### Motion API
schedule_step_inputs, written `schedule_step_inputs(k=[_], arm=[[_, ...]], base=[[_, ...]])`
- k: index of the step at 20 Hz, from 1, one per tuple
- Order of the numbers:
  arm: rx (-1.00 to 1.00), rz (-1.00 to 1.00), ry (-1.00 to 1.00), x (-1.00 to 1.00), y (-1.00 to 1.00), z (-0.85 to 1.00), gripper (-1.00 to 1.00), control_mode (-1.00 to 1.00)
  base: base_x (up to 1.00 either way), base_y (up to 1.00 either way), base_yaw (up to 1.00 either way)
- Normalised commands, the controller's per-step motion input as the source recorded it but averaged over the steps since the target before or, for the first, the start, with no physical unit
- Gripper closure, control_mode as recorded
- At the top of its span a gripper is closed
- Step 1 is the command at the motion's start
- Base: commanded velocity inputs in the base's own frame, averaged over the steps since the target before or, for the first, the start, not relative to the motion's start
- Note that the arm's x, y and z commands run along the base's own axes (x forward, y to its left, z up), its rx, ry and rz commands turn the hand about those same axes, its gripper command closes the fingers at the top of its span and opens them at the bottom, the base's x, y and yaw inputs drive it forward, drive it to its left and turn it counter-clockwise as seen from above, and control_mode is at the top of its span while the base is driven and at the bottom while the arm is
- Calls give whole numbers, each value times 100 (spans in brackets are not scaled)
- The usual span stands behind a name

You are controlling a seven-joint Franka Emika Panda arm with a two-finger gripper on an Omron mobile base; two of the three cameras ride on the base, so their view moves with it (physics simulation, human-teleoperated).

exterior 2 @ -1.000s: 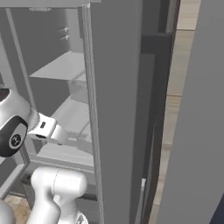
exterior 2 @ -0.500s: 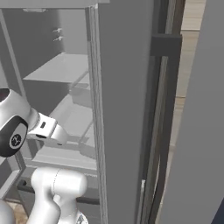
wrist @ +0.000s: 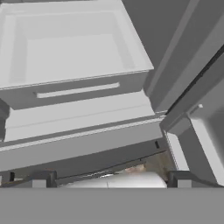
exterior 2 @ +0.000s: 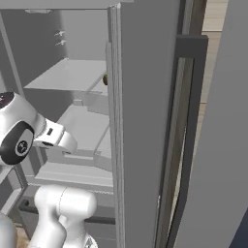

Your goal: Pick the kiwi and orange from the fridge and place them inside the tupperware on the counter.

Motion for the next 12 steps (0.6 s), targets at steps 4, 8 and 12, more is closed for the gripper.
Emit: schedule_step_inputs(k=[4, 8, 12], arm=[[11, 0, 0, 64, 0, 42, -100, -100], [17, 0, 0, 50, 0, 48, -100, -100], [7, -1, -2, 33, -1, 45, -100, -100]], base=[[0, 0, 0], [0, 0, 0], [0, 0, 0]])
